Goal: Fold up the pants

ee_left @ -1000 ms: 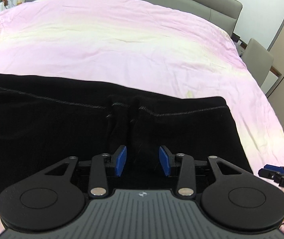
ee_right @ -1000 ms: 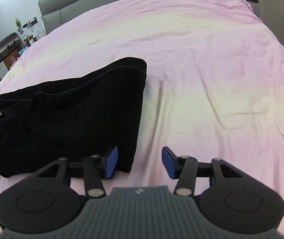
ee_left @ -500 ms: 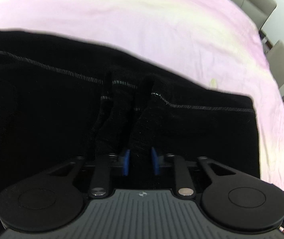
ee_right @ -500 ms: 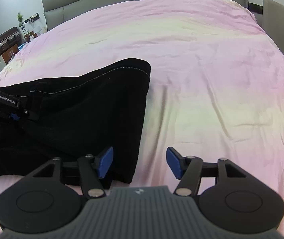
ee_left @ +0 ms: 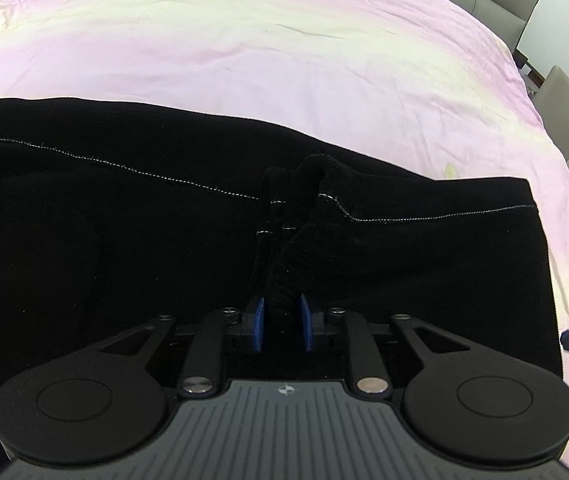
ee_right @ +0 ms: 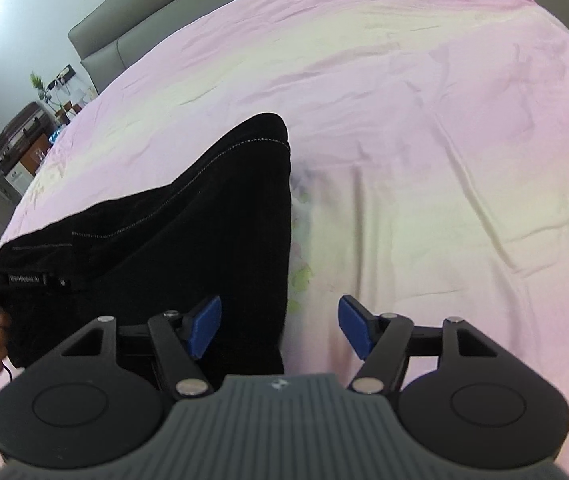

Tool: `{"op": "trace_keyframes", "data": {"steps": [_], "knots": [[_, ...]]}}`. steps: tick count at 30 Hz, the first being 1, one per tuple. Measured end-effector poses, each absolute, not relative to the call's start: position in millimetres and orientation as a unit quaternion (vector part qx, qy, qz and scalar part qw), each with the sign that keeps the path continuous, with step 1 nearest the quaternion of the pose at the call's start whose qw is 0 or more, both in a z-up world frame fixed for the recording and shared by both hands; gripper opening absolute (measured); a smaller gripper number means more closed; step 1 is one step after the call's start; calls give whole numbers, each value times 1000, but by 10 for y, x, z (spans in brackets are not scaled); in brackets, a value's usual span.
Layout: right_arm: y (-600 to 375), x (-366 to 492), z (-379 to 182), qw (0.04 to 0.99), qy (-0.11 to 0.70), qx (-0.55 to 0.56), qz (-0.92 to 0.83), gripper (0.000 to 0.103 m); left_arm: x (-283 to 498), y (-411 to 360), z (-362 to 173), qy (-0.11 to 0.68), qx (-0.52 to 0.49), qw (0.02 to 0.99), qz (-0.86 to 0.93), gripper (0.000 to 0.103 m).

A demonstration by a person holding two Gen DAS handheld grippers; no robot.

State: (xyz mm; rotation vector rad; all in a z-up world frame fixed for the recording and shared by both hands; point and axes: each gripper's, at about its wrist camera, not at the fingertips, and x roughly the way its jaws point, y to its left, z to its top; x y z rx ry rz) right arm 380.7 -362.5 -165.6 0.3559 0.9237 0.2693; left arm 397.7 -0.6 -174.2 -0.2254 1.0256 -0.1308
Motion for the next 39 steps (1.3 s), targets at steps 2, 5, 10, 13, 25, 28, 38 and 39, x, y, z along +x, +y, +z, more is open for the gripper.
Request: {"op": "trace_keyframes", "data": {"steps": [2, 5, 10, 13, 25, 28, 38, 39], "knots": [[-3633, 3916, -1721, 860, 452, 197, 130, 60, 4004, 9, -1720, 490, -97, 864, -64, 31], [-3593, 4039, -1887, 840, 471, 236, 132, 59, 4004, 46, -1737, 489, -91, 865, -65, 48], [-3539, 4155, -2118, 825, 480, 265, 133, 56, 3974, 99, -1796, 483, -91, 868, -74, 51], [-3552, 4238, -2200, 814, 481, 295, 139, 41, 3987, 68, -1829, 487, -79, 867, -78, 50], [-3070, 4084, -1686, 875, 458, 108, 109, 52, 3633, 126, -1354, 451, -36, 889, -76, 71], [-2847, 3993, -1489, 894, 433, 44, 106, 52, 3414, 407, -1152, 445, -29, 893, -56, 72], [-1606, 3685, -1138, 870, 402, -118, 260, 51, 2956, 1901, -848, 466, -20, 883, 50, 72], [-1463, 3674, -1133, 862, 404, -132, 276, 48, 2917, 2032, -851, 465, -28, 883, 60, 73]]}}
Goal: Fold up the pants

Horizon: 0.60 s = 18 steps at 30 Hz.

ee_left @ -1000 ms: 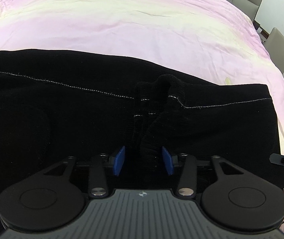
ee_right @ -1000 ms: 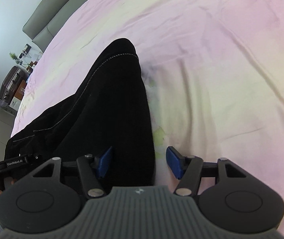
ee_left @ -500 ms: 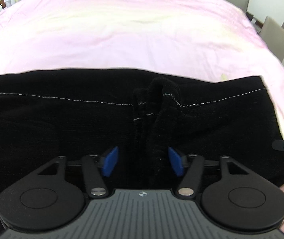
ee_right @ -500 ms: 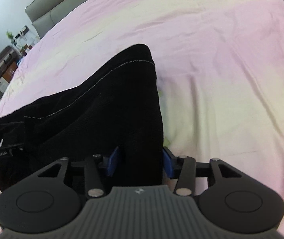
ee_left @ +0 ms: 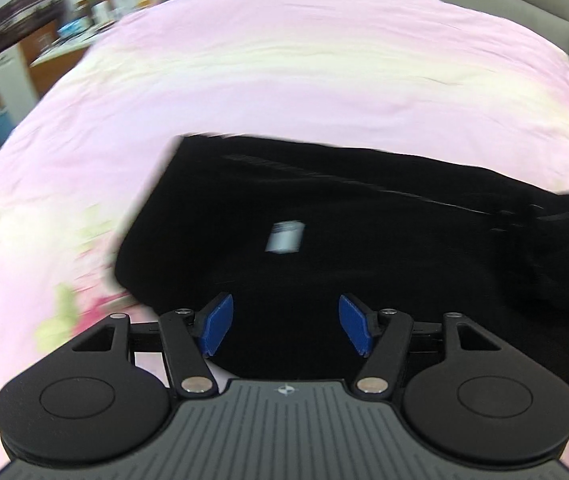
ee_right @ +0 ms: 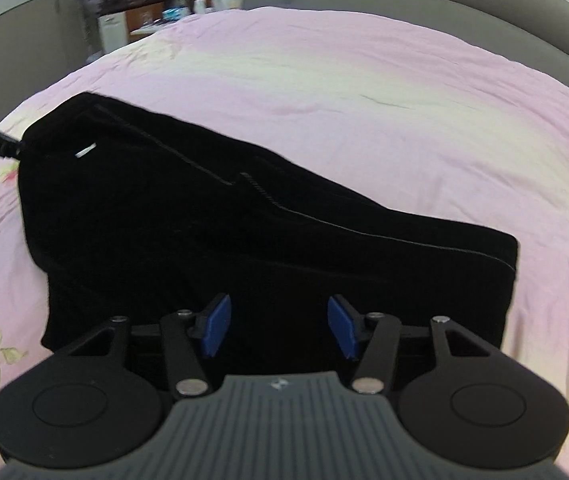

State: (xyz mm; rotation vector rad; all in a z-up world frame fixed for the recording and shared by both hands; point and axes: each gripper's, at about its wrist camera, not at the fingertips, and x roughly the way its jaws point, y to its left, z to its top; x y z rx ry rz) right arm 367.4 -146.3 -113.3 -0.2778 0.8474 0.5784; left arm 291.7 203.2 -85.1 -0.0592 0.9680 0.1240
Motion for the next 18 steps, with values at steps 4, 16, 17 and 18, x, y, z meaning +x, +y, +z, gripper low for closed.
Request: {"op": "trace_keyframes", "data": {"steps": [4, 16, 17, 18], "knots": [[-1008, 3667, -1150, 836, 411, -178, 316, 43, 2773, 2604, -940, 455, -96, 880, 96, 76], [-423, 4219, -1232, 805, 441, -278, 284, 14, 2720, 3453, -1576, 386, -361, 845, 80, 82], [-393, 4266, -1261, 800, 448, -284, 282, 13, 2773, 3431, -1602, 389, -361, 844, 80, 81], [-367, 4328, -1297, 794, 455, -288, 282, 13, 2815, 3409, -1625, 388, -360, 845, 80, 81]]}}
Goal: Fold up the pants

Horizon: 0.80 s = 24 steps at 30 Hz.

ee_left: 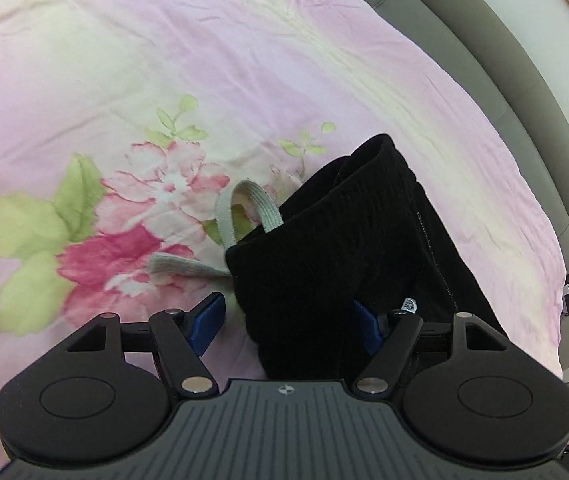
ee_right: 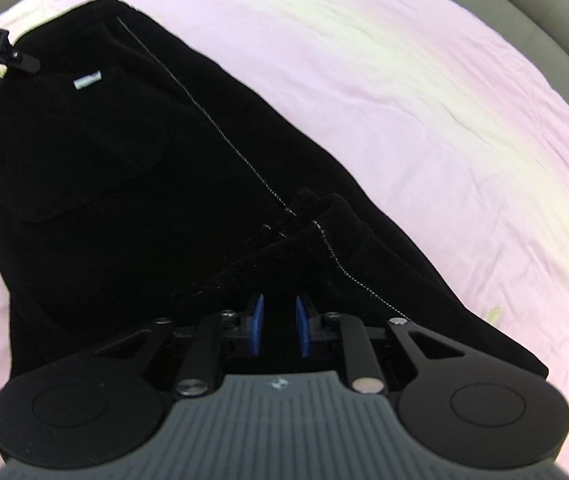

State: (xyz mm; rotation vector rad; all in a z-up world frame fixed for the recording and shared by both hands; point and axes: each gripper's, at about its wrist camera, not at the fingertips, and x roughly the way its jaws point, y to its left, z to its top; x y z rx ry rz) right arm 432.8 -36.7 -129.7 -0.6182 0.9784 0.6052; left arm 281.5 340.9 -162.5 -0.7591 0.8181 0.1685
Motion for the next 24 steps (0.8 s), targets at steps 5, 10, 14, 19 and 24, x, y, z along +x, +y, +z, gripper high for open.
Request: {"op": "trace_keyframes", "data": {"steps": [5, 10, 14, 19, 24], "knots": [[-268, 4505, -1550, 770, 488, -288, 293, 0, 2946, 3357, -1718, 377, -365, 847, 82, 70], [-222, 4641, -1743, 756, 513, -289, 285, 0, 2917, 3305, -1615, 371, -345, 858, 85, 48], [-293, 4674, -1726, 761, 520, -271, 277, 0, 2895, 3154, -1298, 356, -308, 878, 83, 37], [-504, 4509, -1466, 788, 491, -258, 268, 0, 2816, 2826, -697, 323, -277, 903, 60, 33], [-1005, 4268, -1161, 804, 473, -251, 259, 0, 2775, 2239, -75, 292, -235, 927, 26, 31]]}}
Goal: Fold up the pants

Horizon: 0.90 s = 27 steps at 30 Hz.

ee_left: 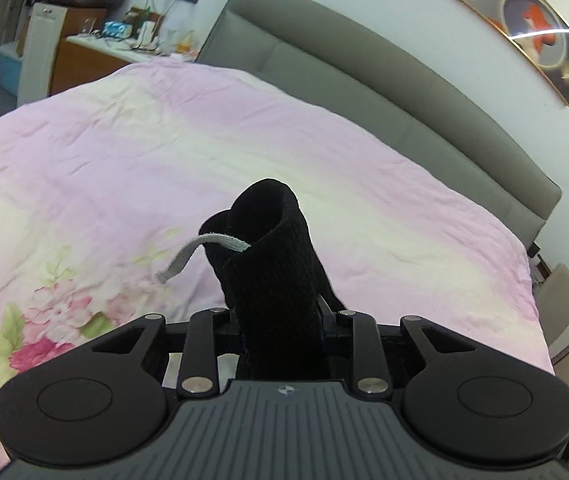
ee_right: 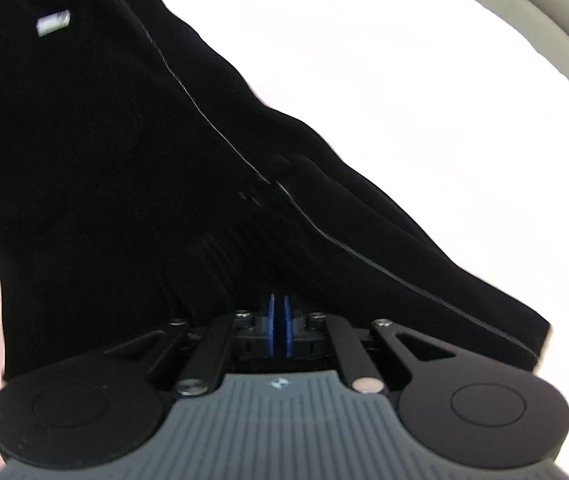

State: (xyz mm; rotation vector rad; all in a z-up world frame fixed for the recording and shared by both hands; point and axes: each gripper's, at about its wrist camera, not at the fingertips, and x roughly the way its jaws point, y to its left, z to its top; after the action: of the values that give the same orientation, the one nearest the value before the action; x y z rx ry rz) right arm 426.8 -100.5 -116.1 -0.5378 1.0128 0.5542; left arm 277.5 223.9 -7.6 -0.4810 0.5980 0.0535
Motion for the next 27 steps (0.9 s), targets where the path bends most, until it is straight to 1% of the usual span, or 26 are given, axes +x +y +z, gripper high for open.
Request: {"op": "trace_keyframes", "data": {"steps": [3, 7, 9, 13, 17, 22, 24, 27], "knots": [[-1413, 4131, -1020, 812, 472, -238, 250, 1, 2843, 1765, 255, 280, -206, 938, 9, 30], [-1966, 3942, -899, 822, 467, -216, 244, 1, 2980, 1011, 552, 278, -152, 948, -12, 29], [-2212, 3869, -868, 827, 466, -201, 243, 1, 3044, 611, 630, 279, -125, 952, -29, 29], [-2645, 3719, -862, 834, 464, -172, 244, 1, 3246, -225, 556, 295, -67, 951, -67, 29], [-3026, 3586, -891, 841, 463, -138, 245, 1, 3415, -1031, 219, 328, -7, 938, -110, 29], [-3527, 3519, -984, 842, 469, -93, 250, 3, 3518, -1877, -460, 396, 63, 901, -164, 29], [-3608, 3528, -1054, 840, 473, -81, 254, 4, 3501, -2121, -743, 412, 98, 889, -176, 29], [-3722, 3518, -1147, 835, 480, -68, 262, 4, 3451, -2293, -1098, 438, 121, 870, -190, 30]]}}
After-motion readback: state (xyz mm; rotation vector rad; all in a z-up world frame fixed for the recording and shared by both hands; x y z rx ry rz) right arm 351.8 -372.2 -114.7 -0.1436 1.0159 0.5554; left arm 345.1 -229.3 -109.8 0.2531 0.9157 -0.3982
